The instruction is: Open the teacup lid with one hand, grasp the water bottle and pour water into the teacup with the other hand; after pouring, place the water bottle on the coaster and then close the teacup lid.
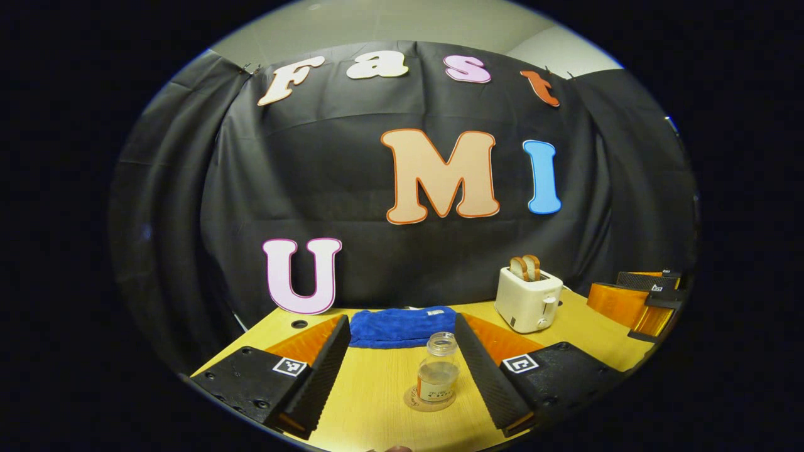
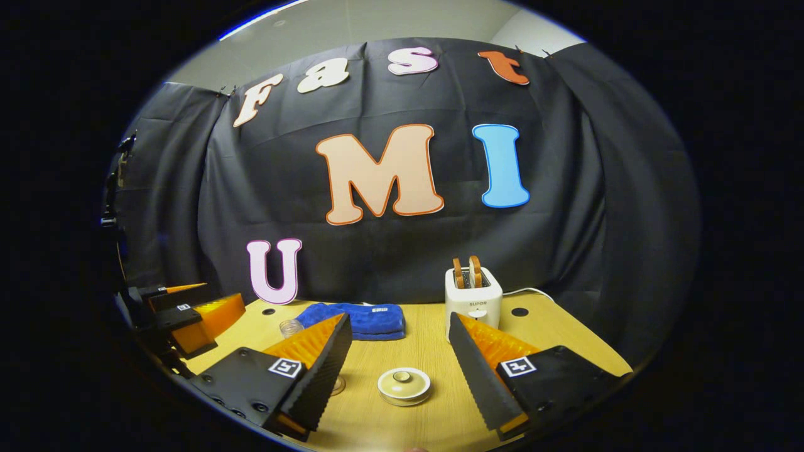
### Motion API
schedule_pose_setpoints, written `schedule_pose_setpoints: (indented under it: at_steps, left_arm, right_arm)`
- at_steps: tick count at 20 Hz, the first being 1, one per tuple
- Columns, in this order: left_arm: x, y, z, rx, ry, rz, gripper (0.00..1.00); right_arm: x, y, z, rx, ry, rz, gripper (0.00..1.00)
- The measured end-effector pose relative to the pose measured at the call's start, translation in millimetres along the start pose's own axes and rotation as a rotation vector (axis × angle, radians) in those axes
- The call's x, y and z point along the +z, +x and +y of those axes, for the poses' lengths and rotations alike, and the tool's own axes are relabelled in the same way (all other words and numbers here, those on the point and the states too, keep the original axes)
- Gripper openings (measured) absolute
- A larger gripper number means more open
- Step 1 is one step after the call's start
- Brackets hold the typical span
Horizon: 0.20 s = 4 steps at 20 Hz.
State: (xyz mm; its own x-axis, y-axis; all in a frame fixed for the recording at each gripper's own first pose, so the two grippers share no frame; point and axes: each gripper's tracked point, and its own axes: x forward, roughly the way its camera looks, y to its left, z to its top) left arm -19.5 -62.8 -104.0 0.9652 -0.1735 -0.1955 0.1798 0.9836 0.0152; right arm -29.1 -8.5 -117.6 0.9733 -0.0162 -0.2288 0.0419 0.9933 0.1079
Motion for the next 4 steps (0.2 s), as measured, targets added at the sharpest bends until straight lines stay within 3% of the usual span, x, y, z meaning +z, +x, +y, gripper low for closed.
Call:
schedule_pose_setpoints:
  at_steps: [1, 4]
  left_arm:
    - [1.5, -1.1, 1.0, -0.001, 0.001, -0.009, 0.99]
    - [1.8, 0.7, 3.1, 0.001, -0.004, -0.010, 0.96]
  right_arm:
    - [2.3, 0.8, -1.7, -0.004, -0.006, -0.004, 0.98]
    - [6.9, 2.2, 0.1, -0.001, -0.018, -0.012, 0.98]
